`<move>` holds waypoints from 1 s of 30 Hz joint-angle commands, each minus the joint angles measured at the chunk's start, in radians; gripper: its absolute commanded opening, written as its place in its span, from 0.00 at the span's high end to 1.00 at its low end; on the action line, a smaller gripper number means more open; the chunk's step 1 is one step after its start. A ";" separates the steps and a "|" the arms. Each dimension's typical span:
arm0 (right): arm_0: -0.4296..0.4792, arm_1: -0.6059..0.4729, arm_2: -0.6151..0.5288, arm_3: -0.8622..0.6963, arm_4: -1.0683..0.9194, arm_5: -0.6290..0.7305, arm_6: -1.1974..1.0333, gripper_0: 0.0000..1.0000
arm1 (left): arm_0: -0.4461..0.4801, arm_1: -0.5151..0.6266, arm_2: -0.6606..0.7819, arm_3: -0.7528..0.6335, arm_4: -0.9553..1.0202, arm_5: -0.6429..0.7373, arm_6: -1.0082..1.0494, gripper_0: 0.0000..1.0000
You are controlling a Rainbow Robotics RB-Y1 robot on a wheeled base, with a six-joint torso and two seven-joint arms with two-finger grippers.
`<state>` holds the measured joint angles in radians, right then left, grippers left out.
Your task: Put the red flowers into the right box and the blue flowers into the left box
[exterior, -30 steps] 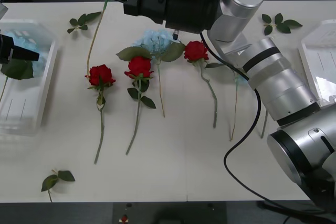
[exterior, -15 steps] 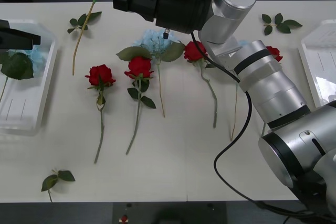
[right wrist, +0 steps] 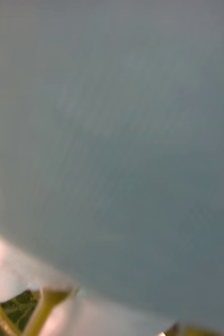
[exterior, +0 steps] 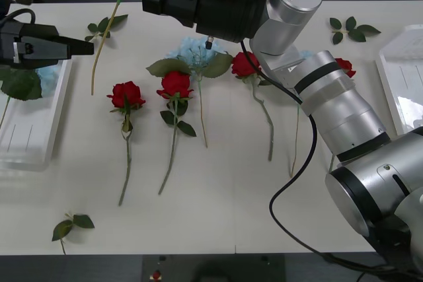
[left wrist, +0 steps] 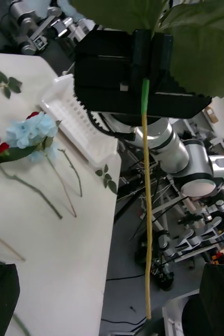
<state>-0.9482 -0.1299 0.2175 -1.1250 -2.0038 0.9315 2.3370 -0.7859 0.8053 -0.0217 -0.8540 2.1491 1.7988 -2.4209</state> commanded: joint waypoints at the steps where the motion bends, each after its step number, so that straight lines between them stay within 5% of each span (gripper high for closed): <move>1: -0.041 0.016 -0.001 -0.021 0.004 0.003 -0.015 1.00 | -0.046 -0.026 0.016 -0.046 0.020 0.010 -0.006 0.00; 13: -0.041 0.023 -0.001 -0.021 0.013 0.001 -0.015 1.00 | -0.073 -0.115 0.014 -0.048 0.011 0.007 0.025 0.01; 14: -0.041 0.023 -0.001 -0.021 0.013 0.003 -0.015 1.00 | -0.075 -0.118 0.014 -0.048 0.006 0.007 0.026 0.08; 15: -0.040 0.023 -0.001 -0.021 0.014 0.003 -0.015 1.00 | -0.076 -0.123 0.014 -0.048 -0.002 0.007 0.029 0.25; 18: -0.040 0.023 -0.001 -0.021 0.014 0.001 -0.016 1.00 | -0.078 -0.129 0.012 -0.048 -0.012 0.007 0.036 1.00; 30: -0.040 0.023 -0.001 -0.021 0.014 0.012 -0.016 1.00 | -0.078 -0.130 0.011 -0.048 -0.014 0.013 0.046 1.00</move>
<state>-0.9482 -0.1298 0.2176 -1.1250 -1.9864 0.9329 2.3370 -0.8219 0.6661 -0.0216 -0.8811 2.1355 1.7991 -2.4190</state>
